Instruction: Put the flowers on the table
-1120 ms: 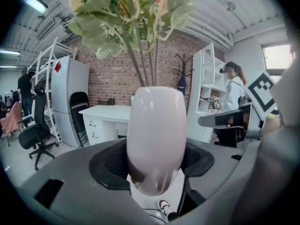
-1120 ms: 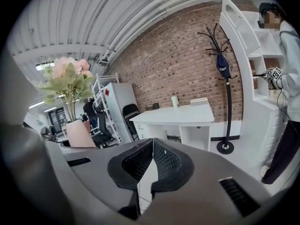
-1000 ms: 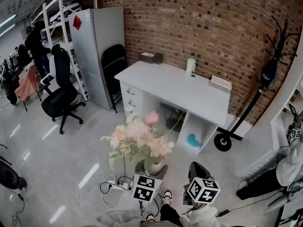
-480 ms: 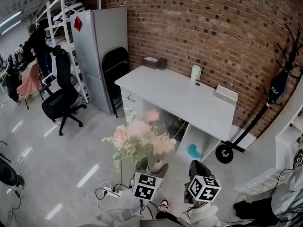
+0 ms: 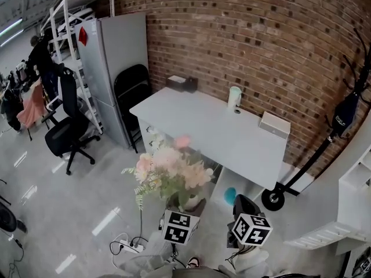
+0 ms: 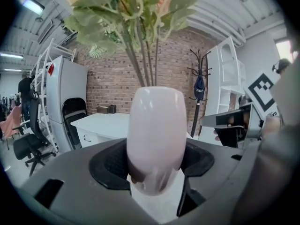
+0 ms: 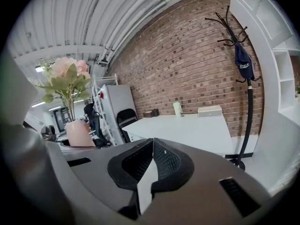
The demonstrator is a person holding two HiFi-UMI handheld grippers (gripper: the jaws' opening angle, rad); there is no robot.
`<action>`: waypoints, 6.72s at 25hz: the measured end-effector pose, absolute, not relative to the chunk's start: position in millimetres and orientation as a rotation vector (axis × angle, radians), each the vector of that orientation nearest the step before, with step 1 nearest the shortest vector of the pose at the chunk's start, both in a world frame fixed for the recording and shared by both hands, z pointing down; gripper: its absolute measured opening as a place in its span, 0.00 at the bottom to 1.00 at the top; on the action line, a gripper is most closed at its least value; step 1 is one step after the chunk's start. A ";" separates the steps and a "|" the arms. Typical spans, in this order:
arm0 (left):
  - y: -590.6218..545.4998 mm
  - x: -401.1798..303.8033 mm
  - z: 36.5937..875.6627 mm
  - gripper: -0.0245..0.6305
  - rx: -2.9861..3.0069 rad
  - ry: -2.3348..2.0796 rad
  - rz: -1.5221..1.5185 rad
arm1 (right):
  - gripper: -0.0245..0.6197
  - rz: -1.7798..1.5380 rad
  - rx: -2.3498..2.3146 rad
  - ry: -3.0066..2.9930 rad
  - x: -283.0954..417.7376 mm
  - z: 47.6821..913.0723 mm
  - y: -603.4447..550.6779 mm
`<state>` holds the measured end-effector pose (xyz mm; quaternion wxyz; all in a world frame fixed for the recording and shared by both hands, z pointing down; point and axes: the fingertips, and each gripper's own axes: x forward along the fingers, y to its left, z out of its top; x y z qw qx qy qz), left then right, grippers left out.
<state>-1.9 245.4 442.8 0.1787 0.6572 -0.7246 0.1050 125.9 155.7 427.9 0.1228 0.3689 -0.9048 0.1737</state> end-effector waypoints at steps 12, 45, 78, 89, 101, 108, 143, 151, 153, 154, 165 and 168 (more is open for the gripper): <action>170.5 -8.0 453.9 0.48 1.828 -2.037 0.304 | 0.08 0.559 1.106 -2.613 136.3 442.9 79.5; -94.9 -192.0 456.4 0.48 2.000 -1.948 0.337 | 0.08 0.591 1.328 -2.529 -18.2 450.3 -155.2; -256.6 -231.8 502.5 0.48 1.901 -1.940 0.352 | 0.08 0.683 1.268 -2.410 -51.0 505.0 -315.7; -348.1 -204.0 520.4 0.48 1.971 -1.886 0.361 | 0.08 0.742 1.333 -2.324 -12.9 532.8 -369.4; -427.2 -190.3 569.4 0.48 2.000 -1.854 0.409 | 0.08 0.844 1.301 -2.278 -5.5 587.1 -414.3; -465.8 -170.1 589.8 0.48 2.031 -1.814 0.401 | 0.08 0.887 1.306 -2.260 -1.8 610.6 -432.0; -560.1 -10.9 626.0 0.48 2.357 -1.496 0.468 | 0.08 1.009 1.733 -2.080 123.1 643.0 -452.3; -556.6 -14.1 638.7 0.48 2.378 -1.470 0.478 | 0.08 1.015 1.757 -2.070 128.1 645.3 -453.0; -555.9 -12.7 640.2 0.48 2.388 -1.461 0.470 | 0.08 1.017 1.762 -2.068 129.5 646.2 -453.4; -555.0 -12.1 641.5 0.48 2.394 -1.459 0.469 | 0.08 1.018 1.763 -2.067 130.0 646.7 -453.2; -552.2 -4.5 641.6 0.48 2.462 -1.438 0.447 | 0.08 1.024 1.775 -2.047 135.0 650.9 -453.3; -552.9 -3.0 639.3 0.48 2.464 -1.425 0.443 | 0.08 1.023 1.778 -2.048 134.5 651.0 -454.1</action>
